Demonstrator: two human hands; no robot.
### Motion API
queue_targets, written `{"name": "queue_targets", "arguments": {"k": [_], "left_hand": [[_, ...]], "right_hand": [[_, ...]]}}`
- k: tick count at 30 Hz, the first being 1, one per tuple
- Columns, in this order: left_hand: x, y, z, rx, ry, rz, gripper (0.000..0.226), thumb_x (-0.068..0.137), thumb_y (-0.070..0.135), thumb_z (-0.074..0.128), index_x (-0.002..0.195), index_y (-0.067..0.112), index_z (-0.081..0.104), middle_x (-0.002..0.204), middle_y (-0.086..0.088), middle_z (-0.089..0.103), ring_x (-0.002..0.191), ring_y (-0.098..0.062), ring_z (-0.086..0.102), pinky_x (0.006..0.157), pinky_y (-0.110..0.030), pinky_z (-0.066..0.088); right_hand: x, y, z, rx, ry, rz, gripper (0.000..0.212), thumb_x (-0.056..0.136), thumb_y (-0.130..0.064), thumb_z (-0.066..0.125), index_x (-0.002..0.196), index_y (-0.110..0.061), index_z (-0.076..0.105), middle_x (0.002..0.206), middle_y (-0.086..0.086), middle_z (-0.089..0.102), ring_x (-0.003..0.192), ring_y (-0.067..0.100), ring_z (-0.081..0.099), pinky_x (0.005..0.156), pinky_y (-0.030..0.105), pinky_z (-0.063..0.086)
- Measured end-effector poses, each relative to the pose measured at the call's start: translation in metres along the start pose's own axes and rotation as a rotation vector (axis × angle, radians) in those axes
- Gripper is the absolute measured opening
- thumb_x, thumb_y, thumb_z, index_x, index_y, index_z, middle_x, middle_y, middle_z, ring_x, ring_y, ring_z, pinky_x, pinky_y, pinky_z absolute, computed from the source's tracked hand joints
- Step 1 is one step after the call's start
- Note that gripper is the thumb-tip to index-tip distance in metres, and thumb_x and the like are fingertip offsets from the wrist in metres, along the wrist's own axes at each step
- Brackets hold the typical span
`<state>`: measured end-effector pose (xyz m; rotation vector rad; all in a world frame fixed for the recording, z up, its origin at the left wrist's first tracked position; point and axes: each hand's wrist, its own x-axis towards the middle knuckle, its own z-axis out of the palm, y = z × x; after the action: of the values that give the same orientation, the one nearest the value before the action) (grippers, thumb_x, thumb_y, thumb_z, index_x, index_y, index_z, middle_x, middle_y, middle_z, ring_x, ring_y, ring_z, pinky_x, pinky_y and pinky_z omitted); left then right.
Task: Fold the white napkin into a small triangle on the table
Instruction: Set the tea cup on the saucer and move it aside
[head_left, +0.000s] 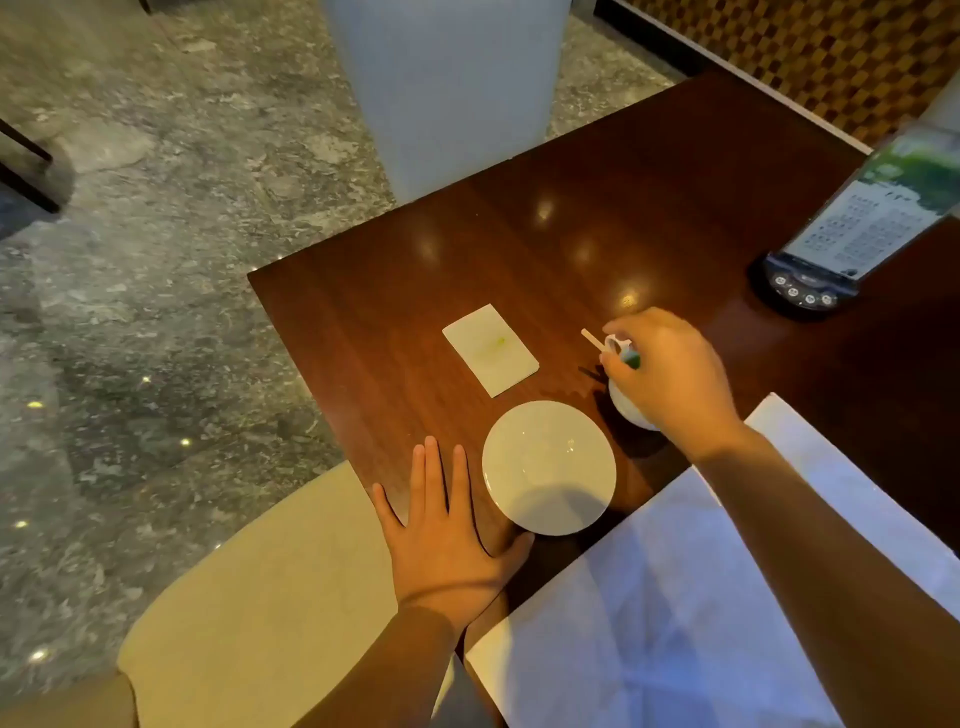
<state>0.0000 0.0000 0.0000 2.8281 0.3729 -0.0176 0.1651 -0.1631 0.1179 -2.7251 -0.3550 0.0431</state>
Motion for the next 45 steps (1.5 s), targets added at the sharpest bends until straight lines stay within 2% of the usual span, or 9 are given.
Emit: {"name": "queue_targets", "arguments": {"k": [3,7,17,19,23,27,31,36,45], "left_hand": [[0.0,0.0,-0.002,0.018,-0.004,-0.004,0.105,0.069,0.088,0.032,0.144,0.015,0.035,0.153,-0.012,0.027,0.143,-0.026,0.01,0.107,-0.064,0.008],[0.001,-0.001,0.001,0.048,-0.01,-0.004,0.105,0.069,0.088,0.031,0.145,0.015,0.035,0.153,-0.011,0.027,0.143,-0.026,0.009,0.107,-0.065,0.008],[0.001,0.001,-0.001,0.041,-0.027,-0.011,0.105,0.069,0.088,0.03,0.144,0.015,0.037,0.153,-0.012,0.029,0.142,-0.027,0.011,0.107,-0.066,0.009],[0.001,0.0,-0.001,0.039,-0.036,-0.007,0.104,0.07,0.088,0.03,0.144,0.014,0.037,0.153,-0.012,0.029,0.142,-0.027,0.01,0.107,-0.066,0.009],[0.0,0.0,-0.003,0.035,-0.057,-0.004,0.103,0.071,0.086,0.027,0.143,0.013,0.036,0.152,-0.013,0.029,0.142,-0.027,0.013,0.105,-0.067,0.011],[0.001,0.002,-0.006,0.012,-0.052,-0.011,0.101,0.071,0.083,0.032,0.143,0.012,0.037,0.152,-0.013,0.03,0.142,-0.027,0.015,0.105,-0.066,0.01],[0.0,0.002,-0.006,-0.007,-0.04,-0.003,0.101,0.067,0.079,0.041,0.144,0.013,0.036,0.152,-0.013,0.03,0.142,-0.028,0.019,0.105,-0.065,0.009],[0.001,0.002,-0.006,-0.022,-0.023,-0.013,0.101,0.065,0.077,0.045,0.144,0.015,0.035,0.152,-0.013,0.03,0.141,-0.029,0.022,0.105,-0.064,0.012],[0.001,0.002,-0.007,-0.034,-0.019,-0.025,0.099,0.066,0.077,0.045,0.144,0.017,0.036,0.153,-0.012,0.029,0.142,-0.029,0.021,0.105,-0.065,0.013]], "right_hand": [[-0.003,0.002,0.009,-0.1,0.032,0.002,0.035,0.092,-0.028,0.057,0.123,-0.013,0.058,0.123,0.008,0.059,0.112,0.024,0.051,0.092,0.035,0.045],[-0.006,0.006,0.02,-0.106,0.036,0.003,0.03,0.093,-0.023,0.055,0.12,-0.011,0.061,0.118,0.009,0.062,0.108,0.025,0.054,0.094,0.037,0.045],[-0.017,0.007,0.026,-0.132,0.159,-0.084,0.025,0.085,-0.013,0.066,0.109,-0.008,0.068,0.106,0.013,0.068,0.096,0.031,0.063,0.086,0.043,0.05],[-0.018,0.003,0.024,-0.128,0.2,-0.151,0.023,0.082,-0.011,0.069,0.105,-0.009,0.069,0.101,0.012,0.069,0.091,0.031,0.063,0.081,0.042,0.052],[-0.013,-0.024,0.02,-0.137,0.252,-0.435,0.023,0.074,-0.009,0.075,0.097,-0.008,0.07,0.091,0.011,0.069,0.081,0.028,0.063,0.068,0.035,0.053],[0.005,-0.057,0.039,-0.187,0.161,-0.696,0.018,0.075,-0.005,0.074,0.093,-0.004,0.069,0.085,0.014,0.067,0.075,0.029,0.061,0.06,0.036,0.053],[0.022,-0.075,0.076,-0.284,0.065,-0.849,0.018,0.071,-0.004,0.077,0.088,-0.003,0.069,0.079,0.014,0.065,0.07,0.03,0.06,0.055,0.034,0.049],[0.03,-0.083,0.1,-0.376,-0.018,-0.898,0.019,0.067,-0.008,0.081,0.082,-0.007,0.069,0.077,0.012,0.066,0.071,0.028,0.061,0.059,0.036,0.051],[0.034,-0.085,0.115,-0.444,-0.012,-0.893,0.021,0.062,-0.012,0.084,0.078,-0.011,0.07,0.075,0.009,0.066,0.069,0.025,0.061,0.06,0.031,0.048]]}}
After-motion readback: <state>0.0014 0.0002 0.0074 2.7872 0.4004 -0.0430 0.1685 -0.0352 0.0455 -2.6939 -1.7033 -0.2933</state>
